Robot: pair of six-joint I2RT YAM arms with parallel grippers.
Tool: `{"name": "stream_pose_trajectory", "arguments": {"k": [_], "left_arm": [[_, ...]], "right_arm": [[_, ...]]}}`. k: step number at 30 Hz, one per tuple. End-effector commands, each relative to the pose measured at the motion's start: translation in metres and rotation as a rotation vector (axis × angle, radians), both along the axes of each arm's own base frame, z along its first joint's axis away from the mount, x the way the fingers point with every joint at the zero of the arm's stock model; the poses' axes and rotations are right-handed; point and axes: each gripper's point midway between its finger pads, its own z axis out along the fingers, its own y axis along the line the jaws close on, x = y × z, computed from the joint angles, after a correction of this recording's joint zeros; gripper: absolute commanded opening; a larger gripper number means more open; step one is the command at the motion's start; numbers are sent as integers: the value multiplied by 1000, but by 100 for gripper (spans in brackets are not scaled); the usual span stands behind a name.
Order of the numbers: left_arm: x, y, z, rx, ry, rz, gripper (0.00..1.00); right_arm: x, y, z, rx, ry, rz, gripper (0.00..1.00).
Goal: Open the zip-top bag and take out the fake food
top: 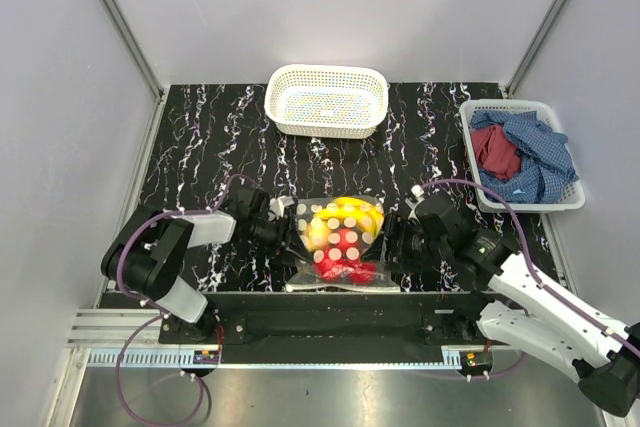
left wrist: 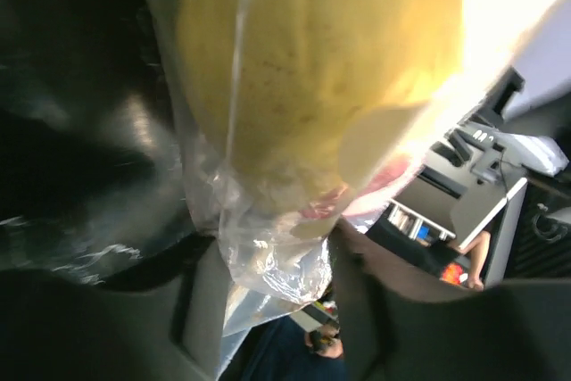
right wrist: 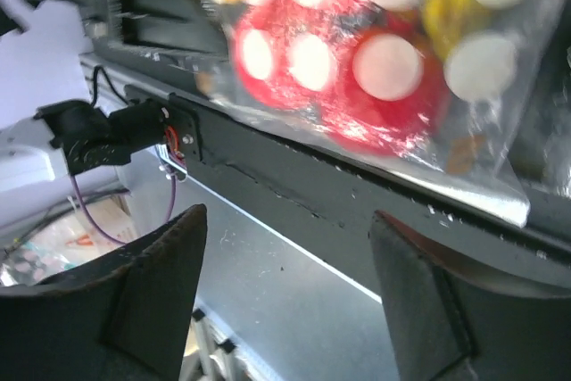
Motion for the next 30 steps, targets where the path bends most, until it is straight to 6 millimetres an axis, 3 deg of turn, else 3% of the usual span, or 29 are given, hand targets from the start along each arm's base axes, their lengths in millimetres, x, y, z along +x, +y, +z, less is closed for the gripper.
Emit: {"name": "stream_pose_trajectory", "arguments": {"k": [1,3,8,9,10,14,18,21,22,25,26,28,29,30], "left_arm": [[7,-15,39,-145,-85,-12,37],[5,-18,54,-180,-109,3,14],[8,-30,100,-244,-129,73,8],[10,-32,109,-252,-138,86,0],[9,-37,122,-262,-131,112,0],[14,-50,161,-285,-128,207,0],[23,-55,191,-246,-88,361,0],[37,-46,204,-155,-52,519,0],[44,-41,199,-110,3,600,0],[58,-36,216,-117,111,741,0],[63,-37,228,-141,118,762,0],[70,-40,227,-115,188,804,0],[73,-42,241,-130,192,806,0],[75,-43,239,-111,209,816,0]], "right_arm": [[-2,0,-17,83,140,-177,88],[-3,-1,-16,122,136,-196,92],[-13,3,-21,239,124,-165,100],[-18,6,-20,269,128,-135,100],[-20,6,-24,283,129,-126,100],[-22,14,-4,310,13,-1,100],[-1,-3,14,65,-174,65,100],[17,-6,37,-93,-299,165,100],[25,-2,50,-135,-351,211,100],[43,5,74,-196,-483,268,100],[46,7,81,-204,-519,284,100],[53,16,102,-205,-629,344,100],[53,20,109,-202,-667,372,100],[55,23,115,-201,-704,390,99]]}}
